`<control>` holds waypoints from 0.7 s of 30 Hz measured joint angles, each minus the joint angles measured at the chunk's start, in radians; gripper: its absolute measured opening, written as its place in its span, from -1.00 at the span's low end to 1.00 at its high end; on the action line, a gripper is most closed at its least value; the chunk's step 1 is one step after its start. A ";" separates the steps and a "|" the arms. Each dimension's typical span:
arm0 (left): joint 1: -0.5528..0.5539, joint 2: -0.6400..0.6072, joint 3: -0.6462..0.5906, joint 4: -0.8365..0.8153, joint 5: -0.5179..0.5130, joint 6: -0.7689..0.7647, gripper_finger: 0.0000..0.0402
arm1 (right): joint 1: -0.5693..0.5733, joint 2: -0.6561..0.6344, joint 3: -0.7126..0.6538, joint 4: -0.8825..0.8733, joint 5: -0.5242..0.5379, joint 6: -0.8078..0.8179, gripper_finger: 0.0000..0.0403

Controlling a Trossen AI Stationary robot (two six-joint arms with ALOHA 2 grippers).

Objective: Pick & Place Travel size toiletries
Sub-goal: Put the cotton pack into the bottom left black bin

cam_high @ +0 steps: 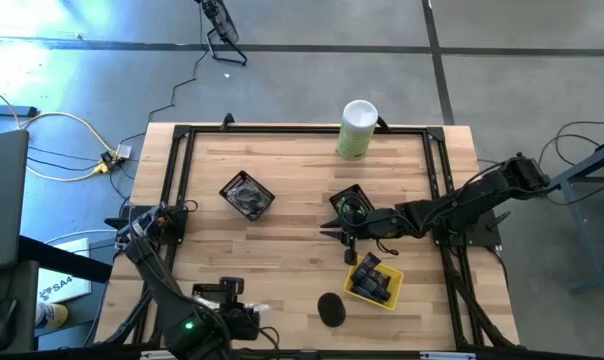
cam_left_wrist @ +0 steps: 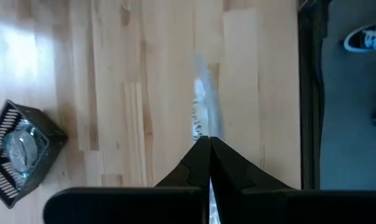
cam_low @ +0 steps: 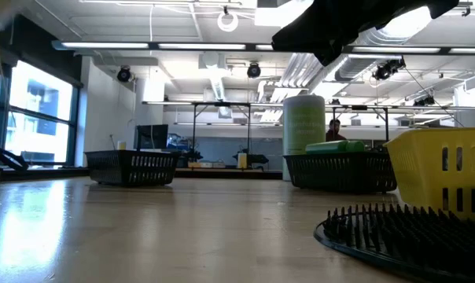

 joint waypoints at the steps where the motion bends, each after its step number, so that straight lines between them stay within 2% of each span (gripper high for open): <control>1: -0.002 -0.006 0.000 0.000 -0.017 0.000 -1.00 | 0.000 0.000 0.000 0.000 0.000 0.000 -0.73; 8: 0.007 -0.013 0.000 0.001 -0.165 0.087 -1.00 | 0.000 0.000 0.000 0.000 0.000 0.000 -0.73; 13: 0.062 -0.013 0.000 0.015 -0.190 0.169 -1.00 | 0.000 0.000 0.000 0.000 0.000 0.000 -0.73; 17: 0.097 -0.012 -0.003 0.120 -0.201 0.279 -1.00 | 0.000 0.000 0.000 0.000 0.000 0.000 -0.73; 21: 0.107 -0.009 -0.069 0.276 -0.200 0.395 -1.00 | 0.000 0.000 0.000 0.000 0.000 -0.006 -0.73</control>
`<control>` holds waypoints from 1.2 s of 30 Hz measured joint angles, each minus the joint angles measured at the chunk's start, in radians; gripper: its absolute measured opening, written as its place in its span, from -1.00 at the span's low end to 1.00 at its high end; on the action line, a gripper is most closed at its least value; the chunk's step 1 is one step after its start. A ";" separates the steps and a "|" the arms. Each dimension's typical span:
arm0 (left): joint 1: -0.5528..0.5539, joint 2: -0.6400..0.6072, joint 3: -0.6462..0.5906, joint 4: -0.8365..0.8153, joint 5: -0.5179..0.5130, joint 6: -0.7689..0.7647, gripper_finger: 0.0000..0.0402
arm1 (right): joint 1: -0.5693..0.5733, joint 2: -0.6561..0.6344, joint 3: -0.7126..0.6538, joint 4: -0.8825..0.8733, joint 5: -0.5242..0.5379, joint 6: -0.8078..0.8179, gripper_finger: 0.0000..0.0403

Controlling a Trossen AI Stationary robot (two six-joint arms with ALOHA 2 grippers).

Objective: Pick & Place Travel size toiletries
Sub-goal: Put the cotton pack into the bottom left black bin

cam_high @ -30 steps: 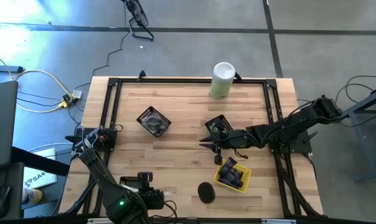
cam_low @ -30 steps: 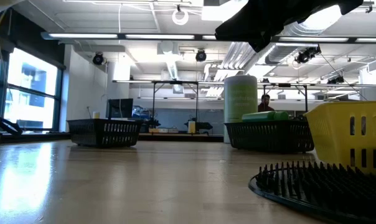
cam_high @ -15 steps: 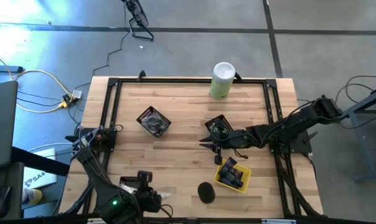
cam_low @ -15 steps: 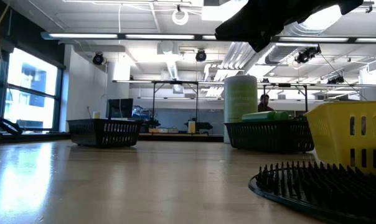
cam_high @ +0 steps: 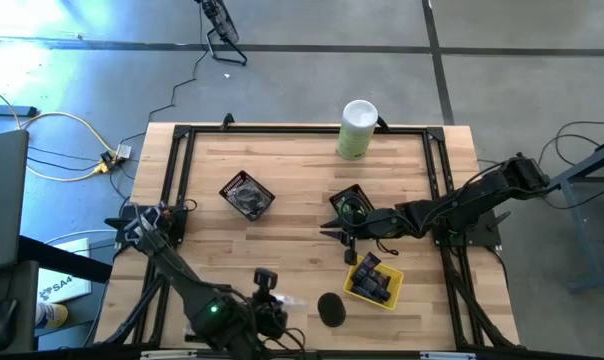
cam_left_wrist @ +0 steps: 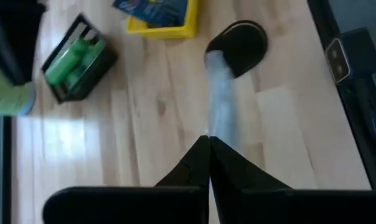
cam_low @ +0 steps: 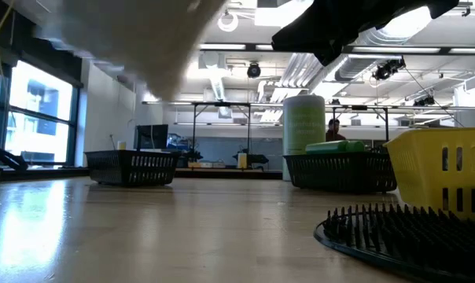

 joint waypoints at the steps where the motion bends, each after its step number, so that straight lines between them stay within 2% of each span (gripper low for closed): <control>1: 0.000 0.001 -0.018 0.027 0.000 0.017 -1.00 | 0.000 0.000 0.000 0.000 0.000 0.000 -0.73; 4: 0.012 0.000 -0.073 0.074 0.000 0.026 -1.00 | 0.000 0.000 0.000 0.000 0.000 -0.002 -0.73; 7: 0.015 -0.003 -0.096 0.035 0.003 0.004 -1.00 | 0.000 0.000 0.000 0.000 0.000 -0.002 -0.73; 15: 0.019 -0.068 -0.096 -0.063 0.012 -0.018 -1.00 | 0.000 0.000 0.000 0.000 0.000 0.003 -0.73; 22: 0.019 -0.090 -0.098 -0.098 -0.023 -0.023 -1.00 | 0.000 0.000 0.000 0.001 0.000 0.005 -0.73; 31: 0.050 -0.089 -0.275 0.162 -0.015 0.057 -1.00 | 0.000 0.000 0.000 0.002 0.004 0.005 -0.73; 36: 0.128 -0.108 -0.309 0.287 0.082 0.197 -1.00 | 0.009 -0.001 0.000 -0.013 -0.016 0.006 -0.73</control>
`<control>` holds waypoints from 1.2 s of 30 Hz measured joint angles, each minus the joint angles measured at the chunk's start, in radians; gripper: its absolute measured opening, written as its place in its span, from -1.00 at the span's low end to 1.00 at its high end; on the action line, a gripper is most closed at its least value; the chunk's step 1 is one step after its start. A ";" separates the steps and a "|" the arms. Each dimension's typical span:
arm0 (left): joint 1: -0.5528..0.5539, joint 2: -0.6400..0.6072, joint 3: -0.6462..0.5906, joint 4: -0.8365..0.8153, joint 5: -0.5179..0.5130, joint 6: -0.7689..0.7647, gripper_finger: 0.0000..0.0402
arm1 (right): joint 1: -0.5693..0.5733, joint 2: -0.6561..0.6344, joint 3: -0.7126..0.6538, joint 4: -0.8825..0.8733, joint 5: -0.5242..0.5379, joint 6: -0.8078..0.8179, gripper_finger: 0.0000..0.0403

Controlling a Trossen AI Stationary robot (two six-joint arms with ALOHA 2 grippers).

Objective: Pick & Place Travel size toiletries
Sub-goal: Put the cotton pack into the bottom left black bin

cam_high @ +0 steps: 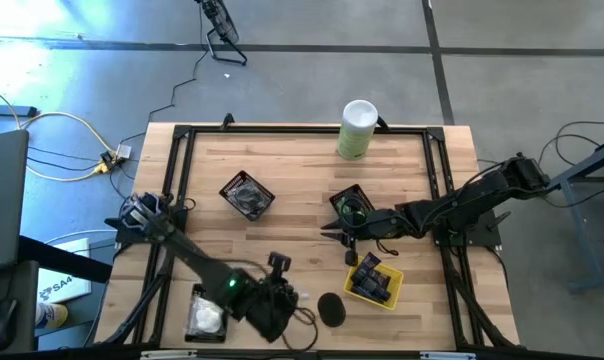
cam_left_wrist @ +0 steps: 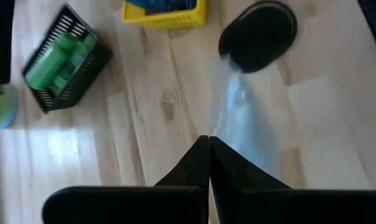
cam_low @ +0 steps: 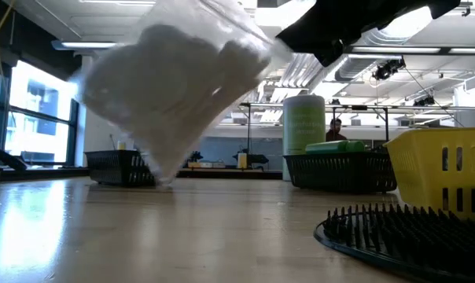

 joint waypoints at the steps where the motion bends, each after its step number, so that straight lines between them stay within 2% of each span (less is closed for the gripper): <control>1: 0.012 -0.005 -0.001 0.001 0.020 0.018 -1.00 | 0.005 -0.002 0.000 -0.007 -0.009 0.000 -0.73; 4: 0.050 -0.011 -0.002 0.024 0.090 0.077 -1.00 | 0.023 -0.012 0.000 -0.053 -0.013 0.000 -0.73; 9: 0.094 -0.028 -0.001 -0.038 0.221 0.114 -1.00 | 0.039 -0.012 0.000 -0.112 -0.003 0.000 -0.73; 15: 0.101 -0.079 -0.003 -0.169 0.386 0.013 -1.00 | 0.038 -0.012 0.000 -0.130 -0.002 0.000 -0.73; 21: 0.058 -0.197 -0.002 -0.184 0.449 -0.104 -1.00 | 0.030 -0.012 0.000 -0.120 0.002 -0.005 -0.73; 24: 0.021 -0.248 -0.002 -0.247 0.454 -0.212 -1.00 | 0.023 -0.012 0.000 -0.120 0.003 -0.007 -0.73; 31: -0.099 -0.274 -0.001 -0.414 0.365 -0.383 -1.00 | 0.001 -0.012 0.000 -0.120 0.002 -0.008 -0.73; 36: -0.167 -0.274 -0.001 -0.424 0.298 -0.456 -1.00 | -0.010 -0.012 0.000 -0.120 0.002 -0.001 -0.73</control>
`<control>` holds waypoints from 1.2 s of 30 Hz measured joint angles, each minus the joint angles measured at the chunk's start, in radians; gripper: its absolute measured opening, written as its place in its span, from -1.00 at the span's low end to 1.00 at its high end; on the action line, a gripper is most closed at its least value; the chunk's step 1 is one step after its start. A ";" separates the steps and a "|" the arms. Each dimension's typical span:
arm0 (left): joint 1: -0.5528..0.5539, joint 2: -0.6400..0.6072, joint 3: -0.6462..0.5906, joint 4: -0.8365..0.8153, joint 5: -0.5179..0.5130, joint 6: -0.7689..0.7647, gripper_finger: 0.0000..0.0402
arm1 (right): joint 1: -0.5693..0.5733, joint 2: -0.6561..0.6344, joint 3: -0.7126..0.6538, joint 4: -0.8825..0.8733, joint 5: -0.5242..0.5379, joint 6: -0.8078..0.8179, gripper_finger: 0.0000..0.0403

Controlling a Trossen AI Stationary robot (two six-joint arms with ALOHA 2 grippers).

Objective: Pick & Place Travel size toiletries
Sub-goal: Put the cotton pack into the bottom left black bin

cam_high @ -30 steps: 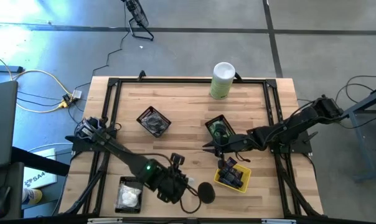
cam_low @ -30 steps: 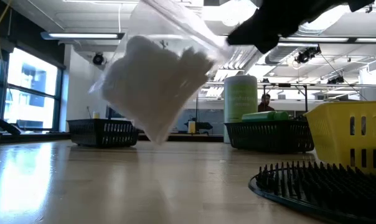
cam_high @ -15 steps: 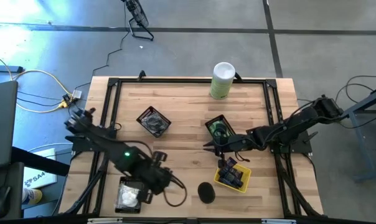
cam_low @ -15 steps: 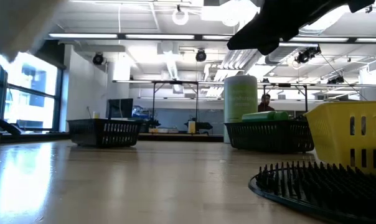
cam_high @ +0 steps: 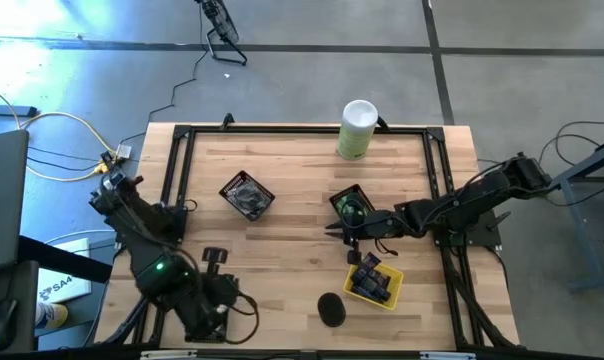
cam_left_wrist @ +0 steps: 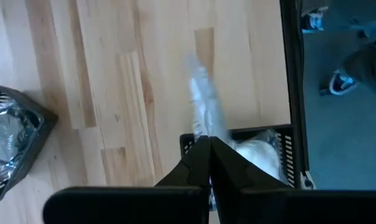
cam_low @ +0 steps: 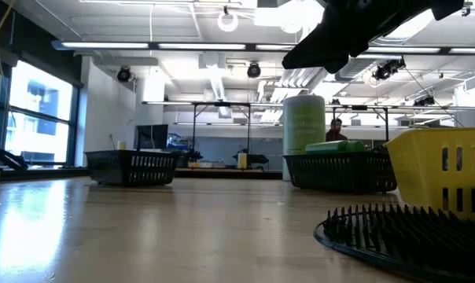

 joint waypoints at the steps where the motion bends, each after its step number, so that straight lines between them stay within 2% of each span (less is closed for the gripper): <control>1: -0.011 0.000 0.000 -0.001 -0.014 -0.017 -1.00 | 0.000 0.000 0.000 0.000 0.000 0.000 -0.73; 6: -0.066 0.007 0.000 -0.070 -0.090 -0.120 -1.00 | 0.000 0.000 0.000 0.000 0.000 0.000 -0.73; 11: -0.102 0.014 -0.052 -0.092 -0.104 -0.209 -1.00 | 0.000 0.000 0.000 0.008 0.000 0.025 -0.73; 15: -0.134 0.016 -0.152 -0.044 -0.096 -0.261 -1.00 | 0.000 0.000 0.000 0.008 -0.001 0.048 -0.73; 20: -0.168 0.016 -0.234 0.030 -0.021 -0.316 -1.00 | 0.000 0.000 0.000 0.014 0.000 0.048 -0.73; 36: -0.186 -0.020 -0.209 0.071 -0.003 -0.381 -1.00 | 0.000 0.000 0.000 0.077 0.000 0.045 -0.73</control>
